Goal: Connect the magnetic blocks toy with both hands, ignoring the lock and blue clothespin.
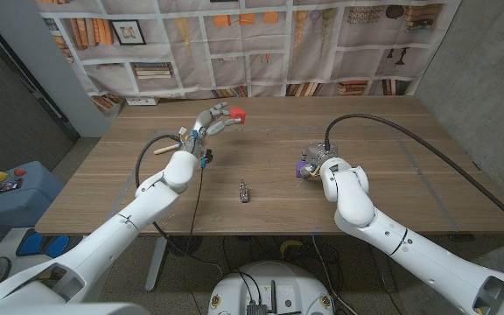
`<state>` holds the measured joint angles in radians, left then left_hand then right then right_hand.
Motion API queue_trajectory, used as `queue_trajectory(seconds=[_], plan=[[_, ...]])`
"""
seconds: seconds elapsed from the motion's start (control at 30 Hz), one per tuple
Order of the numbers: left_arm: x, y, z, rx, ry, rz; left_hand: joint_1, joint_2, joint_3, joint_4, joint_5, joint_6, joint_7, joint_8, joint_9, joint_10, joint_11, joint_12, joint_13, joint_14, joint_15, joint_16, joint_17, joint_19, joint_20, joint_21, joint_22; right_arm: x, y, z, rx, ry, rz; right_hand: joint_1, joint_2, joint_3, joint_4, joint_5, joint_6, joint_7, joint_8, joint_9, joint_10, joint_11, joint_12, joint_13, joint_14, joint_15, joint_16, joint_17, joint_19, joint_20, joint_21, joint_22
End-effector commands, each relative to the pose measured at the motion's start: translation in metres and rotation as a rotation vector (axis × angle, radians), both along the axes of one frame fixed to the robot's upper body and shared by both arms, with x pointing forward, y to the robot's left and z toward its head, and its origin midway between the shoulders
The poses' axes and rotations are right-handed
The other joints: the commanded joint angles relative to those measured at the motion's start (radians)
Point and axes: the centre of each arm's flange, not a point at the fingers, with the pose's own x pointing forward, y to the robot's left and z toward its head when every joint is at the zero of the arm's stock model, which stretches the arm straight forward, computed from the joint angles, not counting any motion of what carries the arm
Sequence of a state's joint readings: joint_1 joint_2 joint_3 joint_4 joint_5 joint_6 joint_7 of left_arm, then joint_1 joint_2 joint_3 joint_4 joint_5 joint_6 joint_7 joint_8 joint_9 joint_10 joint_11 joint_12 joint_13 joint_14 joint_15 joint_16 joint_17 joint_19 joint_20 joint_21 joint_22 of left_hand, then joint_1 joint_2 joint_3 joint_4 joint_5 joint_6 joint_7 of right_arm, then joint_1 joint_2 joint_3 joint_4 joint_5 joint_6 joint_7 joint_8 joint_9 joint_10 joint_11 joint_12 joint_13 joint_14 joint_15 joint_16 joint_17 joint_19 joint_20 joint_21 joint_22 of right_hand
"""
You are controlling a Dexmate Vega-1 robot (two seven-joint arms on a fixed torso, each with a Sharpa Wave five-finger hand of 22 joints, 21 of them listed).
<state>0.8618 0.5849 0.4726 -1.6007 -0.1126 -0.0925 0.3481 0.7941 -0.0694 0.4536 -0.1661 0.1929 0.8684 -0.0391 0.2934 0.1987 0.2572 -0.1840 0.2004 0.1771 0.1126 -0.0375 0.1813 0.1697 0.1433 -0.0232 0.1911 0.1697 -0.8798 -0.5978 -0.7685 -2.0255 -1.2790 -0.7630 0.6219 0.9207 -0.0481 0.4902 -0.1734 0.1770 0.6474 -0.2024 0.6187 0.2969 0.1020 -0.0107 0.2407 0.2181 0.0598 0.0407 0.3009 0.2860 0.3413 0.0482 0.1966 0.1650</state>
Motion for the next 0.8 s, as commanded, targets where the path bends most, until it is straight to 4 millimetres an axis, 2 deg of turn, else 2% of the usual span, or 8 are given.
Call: queue_trajectory(seconds=[0.03, 0.8], plan=[[0.006, -0.006, -0.002, -0.014, 0.027, -0.05, 0.03, 0.038, -0.001, -0.002, 0.007, 0.09, -0.077, 0.007, 0.001, 0.007, 0.002, -0.004, 0.003, 0.0, -0.021, 0.002, 0.003, 0.001, 0.008, 0.003, 0.006, -0.005, -0.009, 0.009, 0.134, -0.022, 0.045, 0.005, 0.018, 0.003, 0.004, 0.007, 0.031, -0.016, 0.011, 0.013, 0.011, -0.004, 0.005, 0.002, 0.007, -0.005, 0.006, 0.003, 0.005, -0.009, 0.002, 0.004], [0.004, -0.019, -0.006, -0.045, 0.042, -0.141, 0.035, 0.044, -0.006, -0.002, 0.007, 0.094, -0.078, 0.0, 0.002, 0.009, 0.001, -0.004, 0.003, 0.001, -0.02, 0.002, 0.003, 0.008, 0.012, 0.006, 0.006, -0.006, -0.053, 0.023, 0.544, -0.028, 0.184, 0.012, 0.033, -0.003, 0.009, 0.009, 0.034, -0.017, 0.019, 0.017, 0.006, -0.003, -0.004, 0.001, -0.015, -0.001, 0.0, 0.009, -0.008, -0.012, -0.005, 0.004]])
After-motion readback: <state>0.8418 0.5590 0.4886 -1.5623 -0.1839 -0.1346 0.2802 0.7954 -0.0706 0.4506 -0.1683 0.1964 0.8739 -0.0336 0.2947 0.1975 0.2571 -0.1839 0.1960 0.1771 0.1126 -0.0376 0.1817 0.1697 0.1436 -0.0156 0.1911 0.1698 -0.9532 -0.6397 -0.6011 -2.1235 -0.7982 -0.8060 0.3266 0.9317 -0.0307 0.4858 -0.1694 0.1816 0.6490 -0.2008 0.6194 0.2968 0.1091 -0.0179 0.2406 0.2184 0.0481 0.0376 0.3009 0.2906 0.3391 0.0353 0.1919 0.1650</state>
